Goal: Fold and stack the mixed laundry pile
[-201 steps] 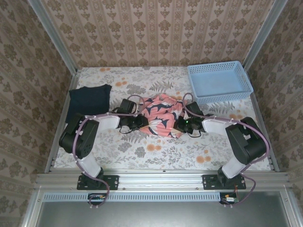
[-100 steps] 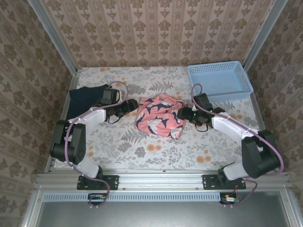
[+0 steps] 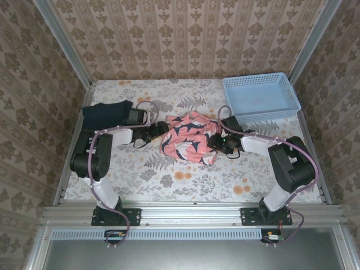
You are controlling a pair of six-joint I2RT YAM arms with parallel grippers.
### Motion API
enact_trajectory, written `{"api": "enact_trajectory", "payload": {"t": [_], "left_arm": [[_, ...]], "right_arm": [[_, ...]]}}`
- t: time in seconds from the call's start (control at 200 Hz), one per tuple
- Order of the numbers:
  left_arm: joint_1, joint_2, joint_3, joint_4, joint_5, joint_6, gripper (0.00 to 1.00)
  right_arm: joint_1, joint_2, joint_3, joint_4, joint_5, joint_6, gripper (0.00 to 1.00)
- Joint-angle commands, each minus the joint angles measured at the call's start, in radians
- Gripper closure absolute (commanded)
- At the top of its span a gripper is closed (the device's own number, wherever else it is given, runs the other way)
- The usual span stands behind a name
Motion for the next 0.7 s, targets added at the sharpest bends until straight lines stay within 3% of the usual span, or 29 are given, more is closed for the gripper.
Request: {"api": "enact_trajectory", "payload": {"t": [0.0, 0.455, 0.545, 0.695], "left_arm": [[-0.073, 0.116, 0.008, 0.128, 0.105, -0.049, 0.21], [-0.213, 0.115, 0.112, -0.067, 0.031, 0.042, 0.27], [-0.211, 0.105, 0.113, -0.074, 0.021, 0.048, 0.42], [-0.187, 0.058, 0.137, -0.156, -0.036, 0.107, 0.85]], "right_arm": [[0.005, 0.022, 0.016, 0.000, -0.016, 0.008, 0.57], [0.005, 0.033, 0.027, -0.004, -0.012, 0.000, 0.60], [0.005, 0.033, 0.029, -0.003, -0.014, 0.001, 0.61], [0.003, 0.026, 0.032, -0.009, -0.016, -0.004, 0.61]]}}
